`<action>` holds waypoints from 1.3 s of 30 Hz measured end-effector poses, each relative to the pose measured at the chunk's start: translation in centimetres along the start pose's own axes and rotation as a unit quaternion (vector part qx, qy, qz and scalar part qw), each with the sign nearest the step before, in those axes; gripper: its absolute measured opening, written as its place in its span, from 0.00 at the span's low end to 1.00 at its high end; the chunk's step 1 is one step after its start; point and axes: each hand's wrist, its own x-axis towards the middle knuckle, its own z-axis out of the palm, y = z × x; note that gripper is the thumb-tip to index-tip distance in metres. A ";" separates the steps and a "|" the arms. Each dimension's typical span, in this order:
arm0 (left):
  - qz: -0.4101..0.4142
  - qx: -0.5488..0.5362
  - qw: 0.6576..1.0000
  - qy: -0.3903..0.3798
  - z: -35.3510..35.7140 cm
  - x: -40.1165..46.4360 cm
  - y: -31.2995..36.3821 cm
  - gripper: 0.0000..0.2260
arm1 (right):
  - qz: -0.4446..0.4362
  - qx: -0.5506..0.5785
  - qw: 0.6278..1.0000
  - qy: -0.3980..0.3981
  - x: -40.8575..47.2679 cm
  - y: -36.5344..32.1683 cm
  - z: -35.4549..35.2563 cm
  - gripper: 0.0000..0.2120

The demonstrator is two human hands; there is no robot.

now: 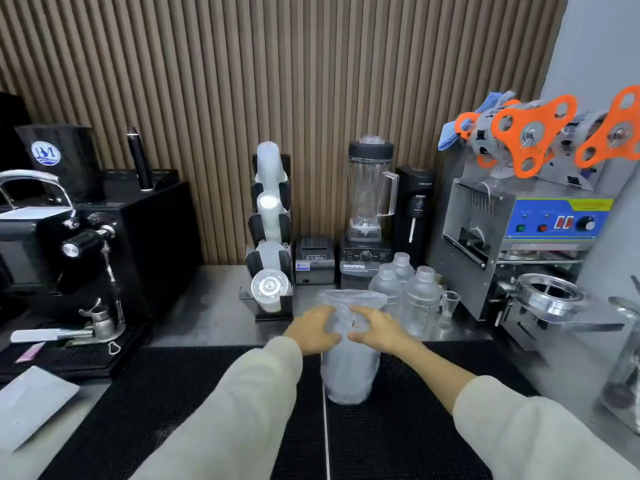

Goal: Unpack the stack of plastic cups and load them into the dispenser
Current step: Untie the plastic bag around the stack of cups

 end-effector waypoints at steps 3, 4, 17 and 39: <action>0.011 -0.013 1.000 -0.020 2.4 0.9 1.2 0.34 | -0.022 0.036 0.999 -0.021 0.1 0.5 0.3 0.30; 0.014 -0.024 0.999 -0.021 3.0 1.1 1.3 0.35 | -0.023 0.039 0.999 -0.024 0.0 0.6 0.4 0.29; -0.014 -0.143 0.980 0.135 7.8 0.6 -0.4 0.42 | -0.048 0.068 0.996 -0.010 2.4 1.0 0.8 0.19; 0.025 -0.118 0.992 0.029 0.5 -7.5 -9.9 0.49 | -0.053 0.169 0.984 -0.008 -0.4 -10.6 9.5 0.20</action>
